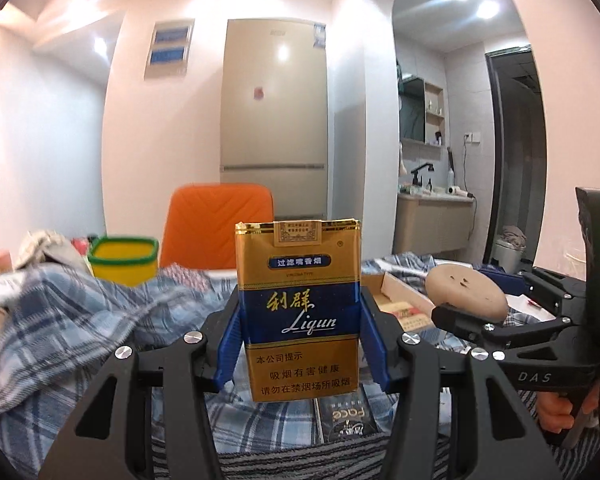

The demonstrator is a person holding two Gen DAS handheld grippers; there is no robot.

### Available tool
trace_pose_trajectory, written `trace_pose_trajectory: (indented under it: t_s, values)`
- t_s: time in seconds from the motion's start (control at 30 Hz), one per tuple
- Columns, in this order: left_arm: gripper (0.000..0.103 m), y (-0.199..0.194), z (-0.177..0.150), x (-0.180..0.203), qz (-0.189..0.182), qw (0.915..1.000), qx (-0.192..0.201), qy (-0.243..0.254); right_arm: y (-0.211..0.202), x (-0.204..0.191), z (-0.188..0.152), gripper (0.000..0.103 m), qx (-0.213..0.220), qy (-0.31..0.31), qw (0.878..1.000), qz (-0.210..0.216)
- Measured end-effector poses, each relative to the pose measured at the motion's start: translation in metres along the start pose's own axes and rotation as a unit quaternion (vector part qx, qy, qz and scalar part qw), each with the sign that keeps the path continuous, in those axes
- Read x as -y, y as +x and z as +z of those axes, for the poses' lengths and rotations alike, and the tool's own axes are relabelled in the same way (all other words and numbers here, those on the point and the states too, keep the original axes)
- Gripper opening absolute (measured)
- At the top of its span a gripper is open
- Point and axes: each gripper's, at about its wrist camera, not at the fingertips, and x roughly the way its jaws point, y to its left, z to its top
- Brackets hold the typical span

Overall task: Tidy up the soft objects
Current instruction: 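Carry the gold Liqun pack and beige compact up over the open box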

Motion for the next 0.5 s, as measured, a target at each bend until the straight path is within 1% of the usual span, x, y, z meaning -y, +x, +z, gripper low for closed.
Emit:
trace_pose_trajectory:
  t_s: [0.13,0.3,0.43,0.5]
  values:
    - [0.051,-0.015,0.006,0.006,0.017,0.9988,0.044,0.012,-0.017,-0.001,0.003,0.080,0.037,-0.003,0.999,-0.018]
    - [0.051,-0.025,0.021,0.007,0.014,0.9971,0.075,0.003,-0.039,0.005,0.019,0.080,0.089,0.002,0.995,-0.051]
    - [0.051,-0.022,0.042,0.012,0.007,0.9950,0.099,-0.001,-0.049,0.010,0.039,0.080,0.116,0.003,0.991,-0.063]
    - [0.051,-0.018,0.051,0.015,0.007,0.9931,0.117,-0.005,-0.055,0.012,0.051,0.080,0.139,0.000,0.988,-0.073]
